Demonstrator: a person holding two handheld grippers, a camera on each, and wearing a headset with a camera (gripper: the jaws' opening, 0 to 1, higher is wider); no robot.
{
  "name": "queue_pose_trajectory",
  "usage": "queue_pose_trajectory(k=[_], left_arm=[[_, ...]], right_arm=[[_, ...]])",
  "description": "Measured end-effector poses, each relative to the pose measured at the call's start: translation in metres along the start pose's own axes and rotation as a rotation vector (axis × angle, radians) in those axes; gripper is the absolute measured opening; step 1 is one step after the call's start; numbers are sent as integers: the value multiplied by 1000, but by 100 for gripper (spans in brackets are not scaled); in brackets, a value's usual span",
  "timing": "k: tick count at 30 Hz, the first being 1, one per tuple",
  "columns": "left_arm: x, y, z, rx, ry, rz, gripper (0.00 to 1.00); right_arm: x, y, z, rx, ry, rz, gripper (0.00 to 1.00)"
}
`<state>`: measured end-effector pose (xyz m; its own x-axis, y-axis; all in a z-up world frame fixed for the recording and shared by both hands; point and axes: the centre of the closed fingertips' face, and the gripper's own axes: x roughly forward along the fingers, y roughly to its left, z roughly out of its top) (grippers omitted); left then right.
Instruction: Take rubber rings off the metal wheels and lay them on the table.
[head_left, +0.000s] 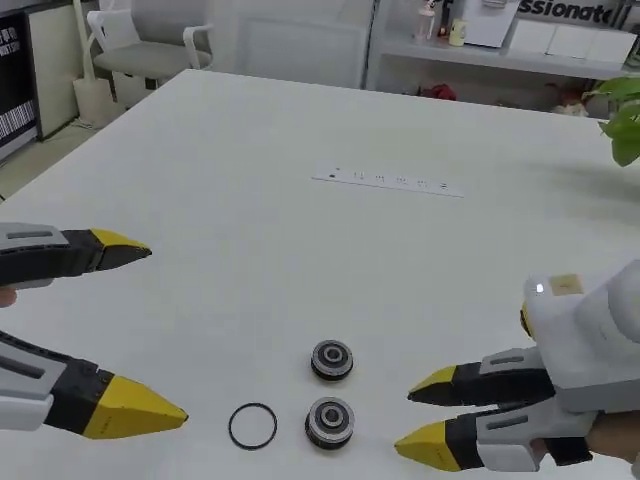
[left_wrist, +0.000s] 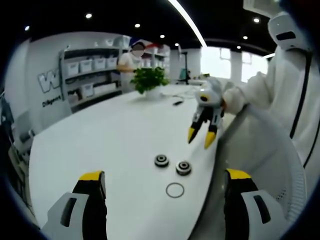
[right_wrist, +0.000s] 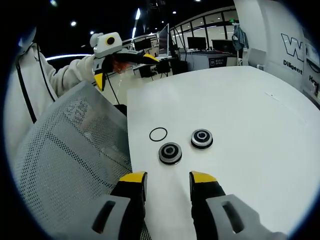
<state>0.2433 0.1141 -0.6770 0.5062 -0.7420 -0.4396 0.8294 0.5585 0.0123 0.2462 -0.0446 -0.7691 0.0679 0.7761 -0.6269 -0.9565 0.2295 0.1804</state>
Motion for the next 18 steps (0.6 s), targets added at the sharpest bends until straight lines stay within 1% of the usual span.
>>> queue_pose_trajectory(k=[3,7,11,14,18], left_arm=[[7,-3,5,20,2,-14,100],[17,-8,10,42,4,-35,99],[27,-10,10,49,15,-50,98],[34,-15,12,60,15,-68,97],[45,-23,16,72,13,-105,97]], right_arm=[[1,0,-1,1,2,-2,31],[2,0,0,12,-13,0,32],[4,1,-1,13,-19,4,32],[5,2,-1,16,-23,11,33],[6,1,0,21,-30,8,32]])
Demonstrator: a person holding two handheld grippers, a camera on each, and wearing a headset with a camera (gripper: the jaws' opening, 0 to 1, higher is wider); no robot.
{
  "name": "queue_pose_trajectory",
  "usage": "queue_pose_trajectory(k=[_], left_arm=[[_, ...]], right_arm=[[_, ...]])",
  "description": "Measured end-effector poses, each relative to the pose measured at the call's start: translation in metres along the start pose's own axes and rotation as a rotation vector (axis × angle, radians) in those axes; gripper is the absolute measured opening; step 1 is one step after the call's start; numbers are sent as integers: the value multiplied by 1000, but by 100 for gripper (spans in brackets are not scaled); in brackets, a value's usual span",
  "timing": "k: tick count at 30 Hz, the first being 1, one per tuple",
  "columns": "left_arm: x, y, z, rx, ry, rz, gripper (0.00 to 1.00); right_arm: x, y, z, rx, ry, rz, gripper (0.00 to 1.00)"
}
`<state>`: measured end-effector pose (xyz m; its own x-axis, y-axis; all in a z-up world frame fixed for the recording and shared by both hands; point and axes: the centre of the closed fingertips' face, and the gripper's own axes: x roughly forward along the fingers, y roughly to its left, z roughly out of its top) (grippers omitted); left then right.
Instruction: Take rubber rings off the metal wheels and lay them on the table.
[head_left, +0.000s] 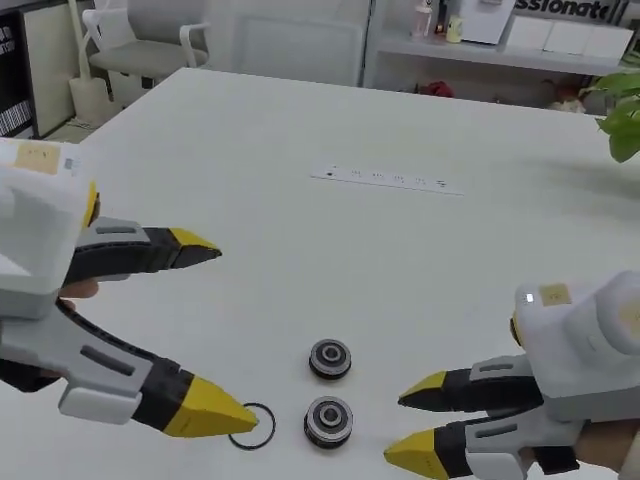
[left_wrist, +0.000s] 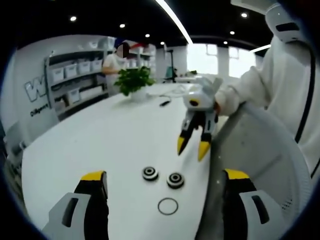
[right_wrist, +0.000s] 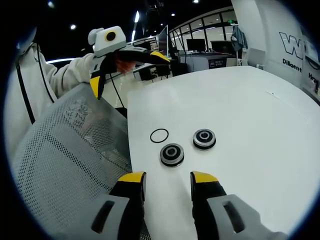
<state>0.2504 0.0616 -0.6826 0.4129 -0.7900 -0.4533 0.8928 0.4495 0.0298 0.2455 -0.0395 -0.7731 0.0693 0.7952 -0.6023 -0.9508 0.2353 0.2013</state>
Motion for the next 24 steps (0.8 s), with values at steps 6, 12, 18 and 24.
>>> queue_pose_trajectory(k=[6,12,18,24], left_arm=[[18,-12,-2,23,23,-57,96],[36,-17,1,41,16,-74,89],[54,-26,-5,41,22,-104,85],[59,-29,-21,23,62,-129,83]], right_arm=[[2,1,1,3,-9,4,31],[4,2,1,11,-16,11,31],[5,2,0,17,-13,13,31],[10,-1,0,35,-22,16,31]])
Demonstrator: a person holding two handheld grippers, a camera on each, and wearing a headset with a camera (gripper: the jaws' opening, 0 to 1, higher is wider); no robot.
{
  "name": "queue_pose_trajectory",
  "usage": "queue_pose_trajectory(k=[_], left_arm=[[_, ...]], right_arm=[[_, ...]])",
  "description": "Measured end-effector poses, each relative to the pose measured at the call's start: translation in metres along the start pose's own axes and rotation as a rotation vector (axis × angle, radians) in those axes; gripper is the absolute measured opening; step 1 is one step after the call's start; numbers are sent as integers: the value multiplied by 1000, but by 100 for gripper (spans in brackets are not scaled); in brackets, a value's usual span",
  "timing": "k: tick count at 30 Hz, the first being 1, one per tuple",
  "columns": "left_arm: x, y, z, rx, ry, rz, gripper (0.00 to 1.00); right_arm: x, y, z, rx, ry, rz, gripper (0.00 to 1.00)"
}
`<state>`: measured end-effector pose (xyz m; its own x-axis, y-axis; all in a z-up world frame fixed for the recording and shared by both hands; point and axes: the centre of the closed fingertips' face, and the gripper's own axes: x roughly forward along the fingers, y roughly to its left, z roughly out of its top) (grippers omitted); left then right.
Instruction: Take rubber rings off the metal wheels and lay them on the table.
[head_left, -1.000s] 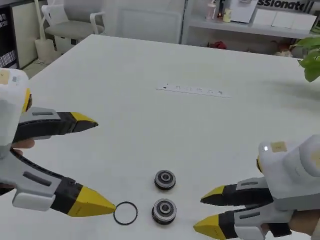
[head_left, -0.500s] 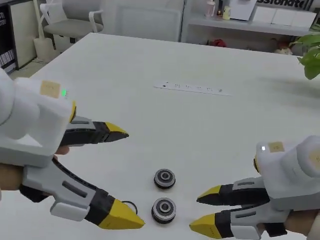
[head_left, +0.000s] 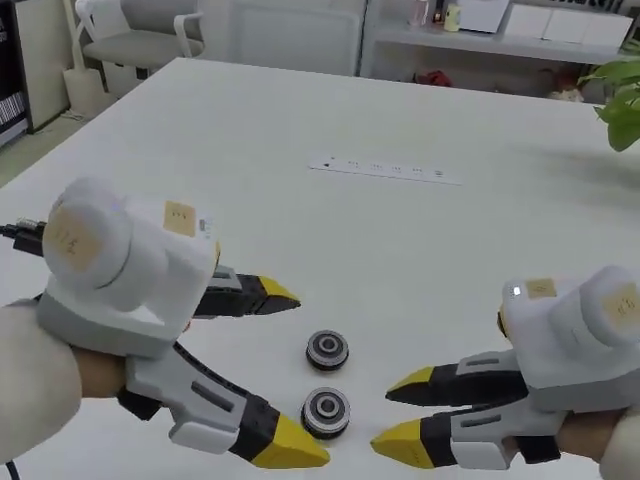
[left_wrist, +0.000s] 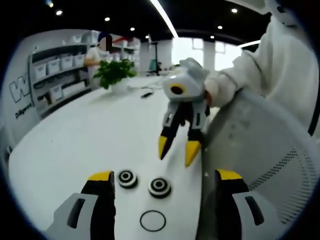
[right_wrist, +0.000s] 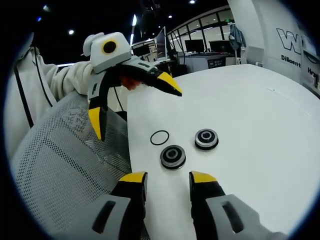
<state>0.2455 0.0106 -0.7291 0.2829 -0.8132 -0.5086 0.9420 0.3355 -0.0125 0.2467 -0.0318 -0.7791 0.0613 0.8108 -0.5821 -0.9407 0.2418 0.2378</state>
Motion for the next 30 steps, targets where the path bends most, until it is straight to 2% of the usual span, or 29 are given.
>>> queue_pose_trajectory(k=[4,10,20,25,30], left_arm=[[2,0,-4,-33,9,-9,85],[4,-2,-12,-39,30,-13,84],[8,-10,-20,-47,59,-42,83],[9,-11,-21,-54,55,-46,82],[11,-9,-15,-67,26,-47,80]], right_arm=[[1,-3,1,9,-5,-7,30],[-1,-9,2,11,-18,-25,30],[2,-9,0,32,-22,-15,30],[3,-9,-1,35,-19,-16,30],[5,-7,-2,38,-14,-13,30]])
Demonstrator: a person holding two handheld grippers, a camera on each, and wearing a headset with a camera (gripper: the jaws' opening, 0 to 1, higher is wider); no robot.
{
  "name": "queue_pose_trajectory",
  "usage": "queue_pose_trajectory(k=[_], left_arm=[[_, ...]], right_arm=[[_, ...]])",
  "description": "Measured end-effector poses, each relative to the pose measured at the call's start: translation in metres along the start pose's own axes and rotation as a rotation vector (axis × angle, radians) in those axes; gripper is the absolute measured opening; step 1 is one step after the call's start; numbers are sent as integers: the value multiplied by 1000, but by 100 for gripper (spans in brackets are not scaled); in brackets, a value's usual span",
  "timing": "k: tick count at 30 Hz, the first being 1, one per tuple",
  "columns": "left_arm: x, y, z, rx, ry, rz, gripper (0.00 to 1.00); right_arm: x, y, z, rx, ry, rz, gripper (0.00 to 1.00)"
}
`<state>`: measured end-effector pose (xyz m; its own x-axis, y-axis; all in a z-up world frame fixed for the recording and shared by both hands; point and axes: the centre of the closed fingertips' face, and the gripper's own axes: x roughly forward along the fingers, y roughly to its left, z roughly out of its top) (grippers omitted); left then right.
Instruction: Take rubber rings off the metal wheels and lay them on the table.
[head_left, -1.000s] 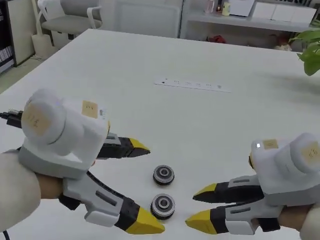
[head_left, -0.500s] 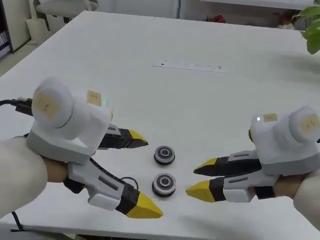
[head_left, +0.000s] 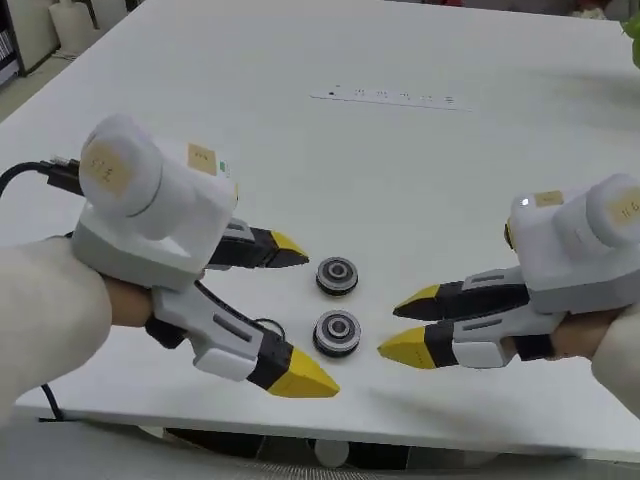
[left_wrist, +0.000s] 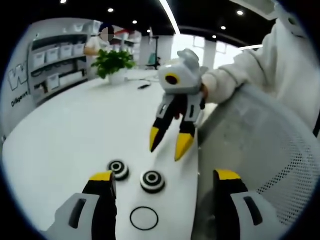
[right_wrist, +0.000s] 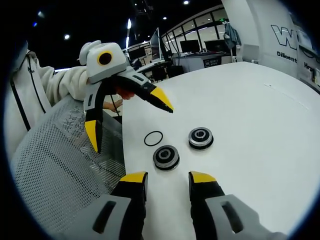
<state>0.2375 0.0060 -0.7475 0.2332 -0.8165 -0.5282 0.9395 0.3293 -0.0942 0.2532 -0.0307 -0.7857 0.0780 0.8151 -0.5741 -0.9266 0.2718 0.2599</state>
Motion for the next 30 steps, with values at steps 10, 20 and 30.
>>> queue_pose_trajectory(k=[10,20,30], left_arm=[[1,12,7,5,-60,37,63],[12,13,2,57,-51,24,44],[30,19,-17,91,24,8,31]], right_arm=[[2,3,-1,-1,1,5,30],[8,2,0,-9,0,8,28],[20,-2,0,-18,3,18,27]])
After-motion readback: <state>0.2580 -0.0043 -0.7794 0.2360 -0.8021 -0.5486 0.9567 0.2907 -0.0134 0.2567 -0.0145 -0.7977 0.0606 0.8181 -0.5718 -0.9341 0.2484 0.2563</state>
